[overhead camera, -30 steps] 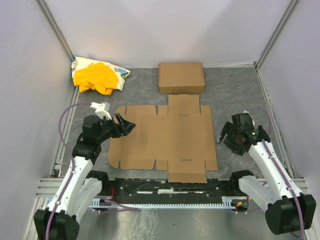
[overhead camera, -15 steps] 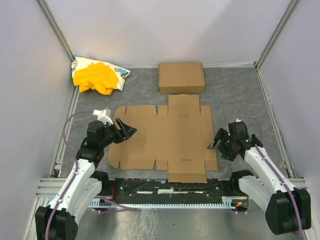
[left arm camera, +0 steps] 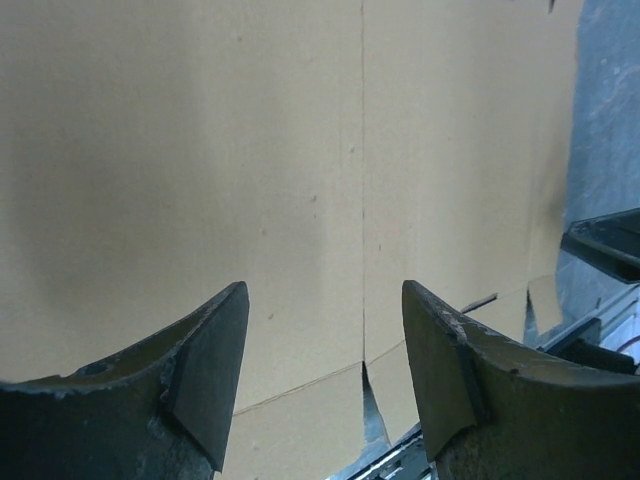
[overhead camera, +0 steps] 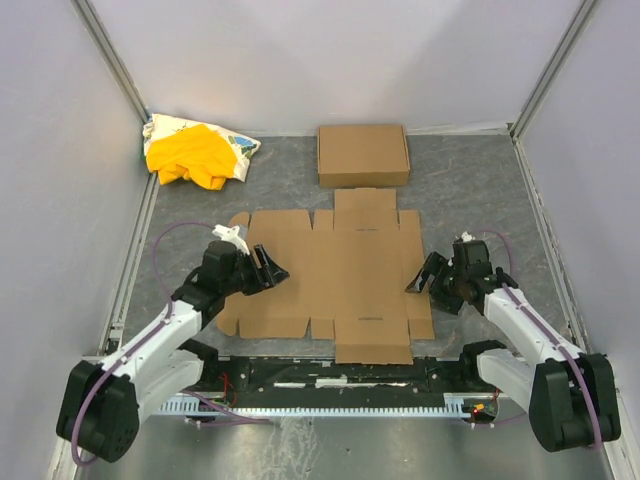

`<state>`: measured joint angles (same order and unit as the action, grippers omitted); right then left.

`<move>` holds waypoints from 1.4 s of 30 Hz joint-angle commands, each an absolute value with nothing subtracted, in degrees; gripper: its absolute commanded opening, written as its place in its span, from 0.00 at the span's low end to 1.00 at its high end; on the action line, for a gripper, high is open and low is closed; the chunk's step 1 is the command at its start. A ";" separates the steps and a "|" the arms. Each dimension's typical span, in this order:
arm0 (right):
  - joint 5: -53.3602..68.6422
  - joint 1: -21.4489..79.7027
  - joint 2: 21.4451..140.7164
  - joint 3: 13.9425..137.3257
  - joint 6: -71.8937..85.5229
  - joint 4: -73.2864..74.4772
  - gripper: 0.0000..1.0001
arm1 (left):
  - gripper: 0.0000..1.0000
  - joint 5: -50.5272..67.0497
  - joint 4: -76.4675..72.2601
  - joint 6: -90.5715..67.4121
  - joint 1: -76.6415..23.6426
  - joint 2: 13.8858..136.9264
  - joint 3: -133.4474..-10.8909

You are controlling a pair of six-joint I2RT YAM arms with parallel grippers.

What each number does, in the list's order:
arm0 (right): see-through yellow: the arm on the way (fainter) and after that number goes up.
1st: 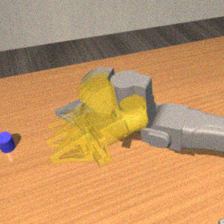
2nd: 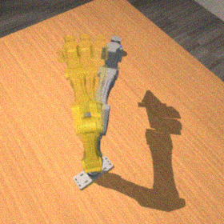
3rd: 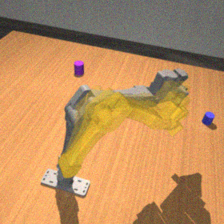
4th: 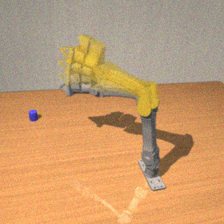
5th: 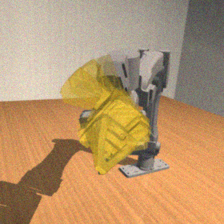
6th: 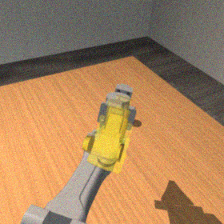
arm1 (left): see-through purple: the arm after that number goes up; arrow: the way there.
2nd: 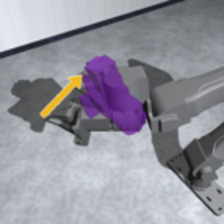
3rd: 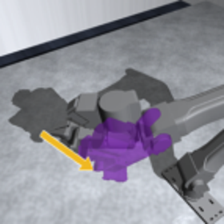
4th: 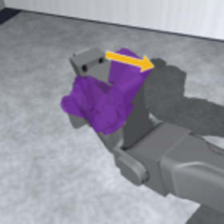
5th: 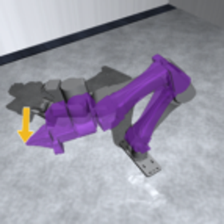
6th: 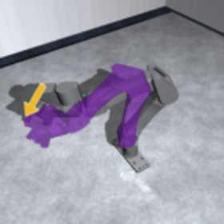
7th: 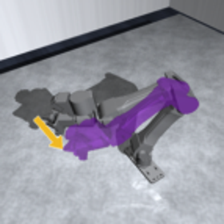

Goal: Fold the paper box

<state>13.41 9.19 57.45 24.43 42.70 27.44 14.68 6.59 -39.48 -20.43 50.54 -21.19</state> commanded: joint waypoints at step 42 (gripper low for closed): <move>2.02 21.63 65.72 38.11 37.33 34.65 0.76 | 0.68 11.17 -5.52 -45.55 -23.81 65.34 -14.61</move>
